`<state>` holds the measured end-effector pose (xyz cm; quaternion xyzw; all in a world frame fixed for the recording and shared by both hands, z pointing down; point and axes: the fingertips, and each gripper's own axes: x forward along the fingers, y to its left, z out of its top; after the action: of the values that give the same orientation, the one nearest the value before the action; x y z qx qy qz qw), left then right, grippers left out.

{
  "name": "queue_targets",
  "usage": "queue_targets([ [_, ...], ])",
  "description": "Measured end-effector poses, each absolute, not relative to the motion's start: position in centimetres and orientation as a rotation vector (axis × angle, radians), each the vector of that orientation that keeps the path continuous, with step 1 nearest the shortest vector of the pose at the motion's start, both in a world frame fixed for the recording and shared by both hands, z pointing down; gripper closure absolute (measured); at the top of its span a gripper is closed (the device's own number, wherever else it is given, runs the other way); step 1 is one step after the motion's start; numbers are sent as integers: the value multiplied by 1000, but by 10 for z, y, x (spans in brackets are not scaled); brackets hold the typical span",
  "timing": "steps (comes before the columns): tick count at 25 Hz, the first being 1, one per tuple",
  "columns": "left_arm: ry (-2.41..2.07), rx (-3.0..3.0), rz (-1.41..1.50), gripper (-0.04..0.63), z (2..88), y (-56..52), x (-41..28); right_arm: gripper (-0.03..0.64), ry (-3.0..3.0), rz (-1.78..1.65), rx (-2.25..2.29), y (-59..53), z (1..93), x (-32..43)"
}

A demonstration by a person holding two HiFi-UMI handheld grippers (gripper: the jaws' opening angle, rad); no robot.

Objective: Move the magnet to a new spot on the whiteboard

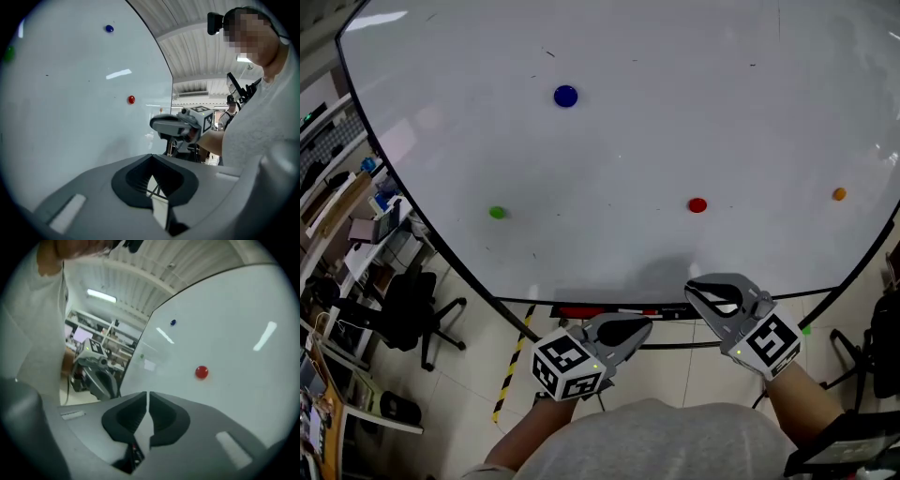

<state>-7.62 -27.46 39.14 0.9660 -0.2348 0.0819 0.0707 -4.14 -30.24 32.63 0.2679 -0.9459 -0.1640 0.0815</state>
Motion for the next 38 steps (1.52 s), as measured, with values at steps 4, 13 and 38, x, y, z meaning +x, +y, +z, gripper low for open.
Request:
queue_targets([
  [4, -687, 2887, 172, 613, 395, -269, -80, 612, -2876, -184, 758, -282, 377, -39],
  [13, -593, 2866, 205, 614, 410, -242, -87, 614, -2943, 173, 756, -241, 408, -55],
  [38, -645, 2850, 235, 614, 423, 18, 29, 614, -2981, 275, 655, 28, 430, 51],
])
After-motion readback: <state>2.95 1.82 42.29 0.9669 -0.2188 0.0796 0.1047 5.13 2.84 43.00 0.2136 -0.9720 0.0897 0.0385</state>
